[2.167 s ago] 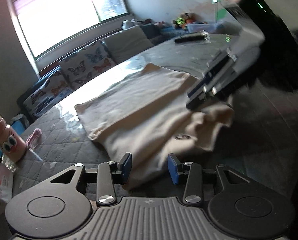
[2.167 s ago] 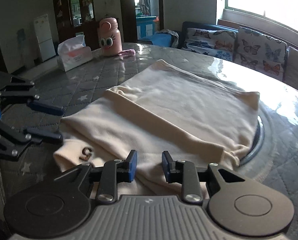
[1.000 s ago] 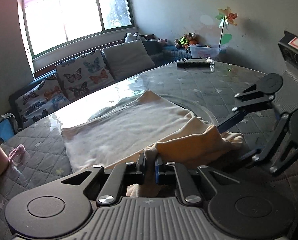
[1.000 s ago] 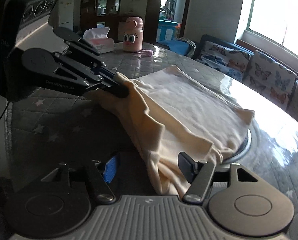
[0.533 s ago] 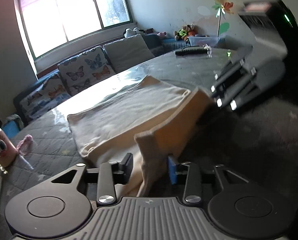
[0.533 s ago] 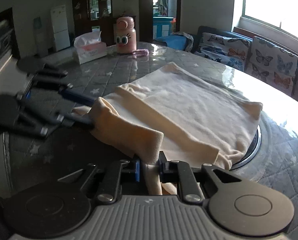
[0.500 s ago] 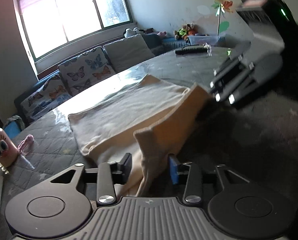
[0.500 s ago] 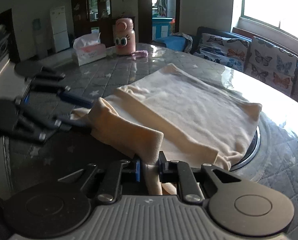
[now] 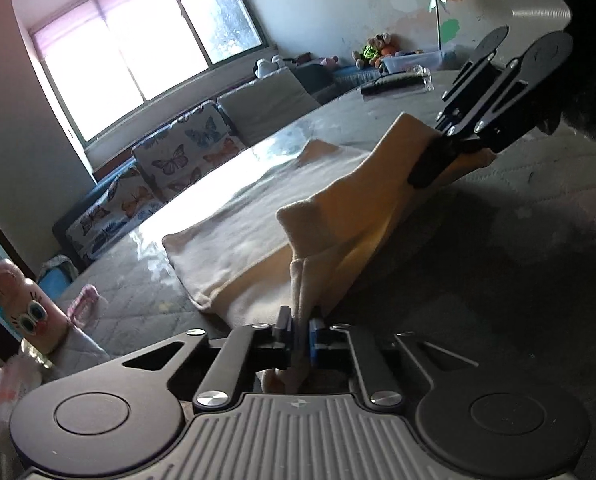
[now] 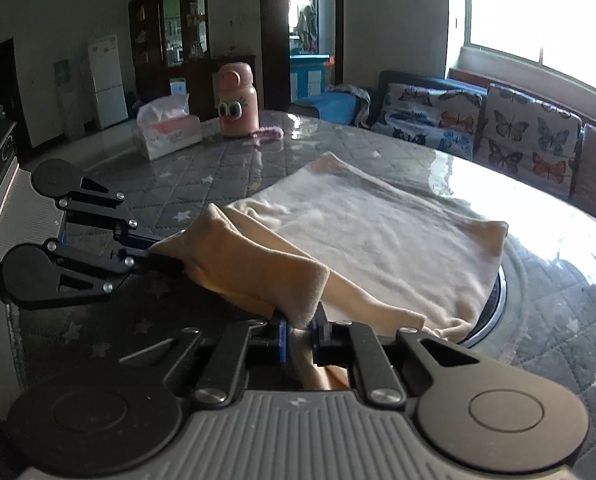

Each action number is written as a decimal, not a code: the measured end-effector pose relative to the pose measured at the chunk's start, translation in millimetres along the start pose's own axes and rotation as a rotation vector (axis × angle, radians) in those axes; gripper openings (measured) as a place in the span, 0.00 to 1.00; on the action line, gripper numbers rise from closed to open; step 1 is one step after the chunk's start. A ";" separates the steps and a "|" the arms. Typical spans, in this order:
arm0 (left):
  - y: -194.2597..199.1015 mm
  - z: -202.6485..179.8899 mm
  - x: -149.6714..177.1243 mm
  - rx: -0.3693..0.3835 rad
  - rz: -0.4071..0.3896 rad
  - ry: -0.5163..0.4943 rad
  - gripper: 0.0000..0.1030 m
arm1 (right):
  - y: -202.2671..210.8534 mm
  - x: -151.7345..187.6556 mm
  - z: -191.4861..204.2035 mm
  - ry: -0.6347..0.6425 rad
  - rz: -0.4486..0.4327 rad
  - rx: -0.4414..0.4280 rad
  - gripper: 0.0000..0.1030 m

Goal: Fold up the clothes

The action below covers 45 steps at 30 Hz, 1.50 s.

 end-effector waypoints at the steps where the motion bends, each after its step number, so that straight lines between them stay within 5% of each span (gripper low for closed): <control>1: 5.0 0.0 -1.5 0.003 -0.005 0.000 0.06 | 3.4 -0.9 1.2 0.001 -0.008 -0.001 0.09; 18: 109.3 -28.3 -14.4 0.097 -0.052 0.060 0.05 | 101.3 11.6 47.9 0.038 -0.050 -0.118 0.09; 26: 67.0 13.9 -41.1 0.039 -0.071 0.105 0.05 | 72.2 -26.8 8.6 -0.001 -0.053 -0.077 0.09; 34: -34.7 70.0 -49.6 -0.014 0.018 0.155 0.05 | 0.7 -67.8 -40.2 0.012 0.006 -0.024 0.09; 39: -94.7 80.7 -29.7 -0.013 0.113 0.231 0.06 | -55.0 -61.3 -69.3 -0.040 0.070 0.016 0.10; 45: -109.9 83.4 -21.9 -0.054 0.125 0.237 0.18 | -85.4 -34.2 -104.8 -0.154 0.085 0.090 0.21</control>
Point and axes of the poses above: each gripper's, at about its wrist camera, not at the fingertips, and y roughly against the way its jaws point, z to its left, x to its underside, the point moved 9 cm from there along -y, roughly the way its jaws point
